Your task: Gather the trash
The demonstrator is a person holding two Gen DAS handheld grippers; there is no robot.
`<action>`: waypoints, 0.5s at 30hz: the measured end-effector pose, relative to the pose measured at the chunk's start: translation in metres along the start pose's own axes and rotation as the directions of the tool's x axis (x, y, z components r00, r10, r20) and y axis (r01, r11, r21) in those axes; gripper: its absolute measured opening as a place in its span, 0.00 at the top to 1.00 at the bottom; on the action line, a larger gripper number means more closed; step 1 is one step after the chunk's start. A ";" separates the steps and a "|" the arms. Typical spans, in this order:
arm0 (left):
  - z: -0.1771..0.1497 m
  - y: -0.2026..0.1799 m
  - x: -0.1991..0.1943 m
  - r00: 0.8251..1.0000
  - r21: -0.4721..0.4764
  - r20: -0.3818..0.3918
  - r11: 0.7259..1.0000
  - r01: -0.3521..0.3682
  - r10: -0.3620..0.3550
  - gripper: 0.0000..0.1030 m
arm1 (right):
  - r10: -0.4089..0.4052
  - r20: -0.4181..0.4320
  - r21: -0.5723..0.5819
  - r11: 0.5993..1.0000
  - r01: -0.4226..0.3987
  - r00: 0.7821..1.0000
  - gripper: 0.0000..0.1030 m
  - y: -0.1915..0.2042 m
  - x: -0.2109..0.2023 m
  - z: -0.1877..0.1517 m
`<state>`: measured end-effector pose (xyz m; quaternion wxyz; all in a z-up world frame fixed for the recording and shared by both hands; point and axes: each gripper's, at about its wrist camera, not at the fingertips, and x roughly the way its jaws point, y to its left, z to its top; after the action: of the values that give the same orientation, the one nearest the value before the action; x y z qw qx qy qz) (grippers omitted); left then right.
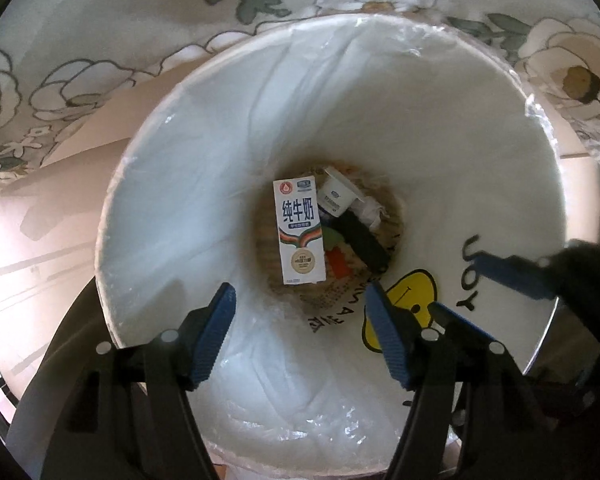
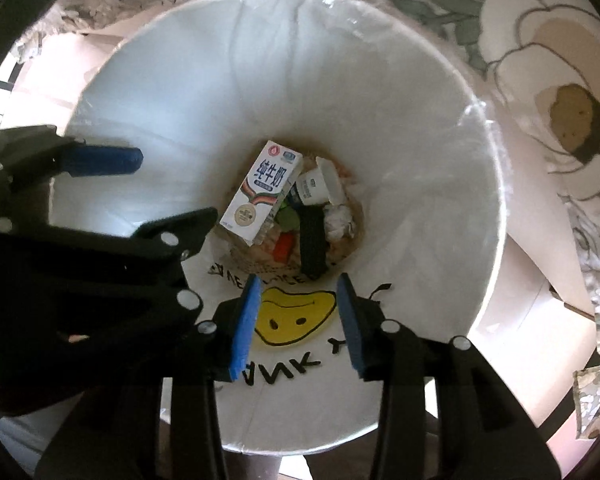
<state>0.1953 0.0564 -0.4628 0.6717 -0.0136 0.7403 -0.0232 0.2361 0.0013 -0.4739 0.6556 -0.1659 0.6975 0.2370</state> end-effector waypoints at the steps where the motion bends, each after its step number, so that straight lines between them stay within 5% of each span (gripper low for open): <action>1: 0.000 -0.003 -0.003 1.000 0.003 0.003 1.000 0.000 0.000 0.33 | -0.001 0.003 -0.003 1.000 0.001 1.000 0.60 -0.001 -0.003 0.000; 15: -0.018 -0.010 -0.085 0.984 0.051 0.176 0.998 -0.038 0.029 0.33 | 0.007 0.148 -0.049 0.999 0.001 0.989 0.60 -0.013 -0.092 -0.028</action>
<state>0.1858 0.0509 -0.3763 0.7346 0.0153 0.6776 -0.0307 0.2275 -0.0317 -0.3834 0.7010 -0.1627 0.6411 0.2667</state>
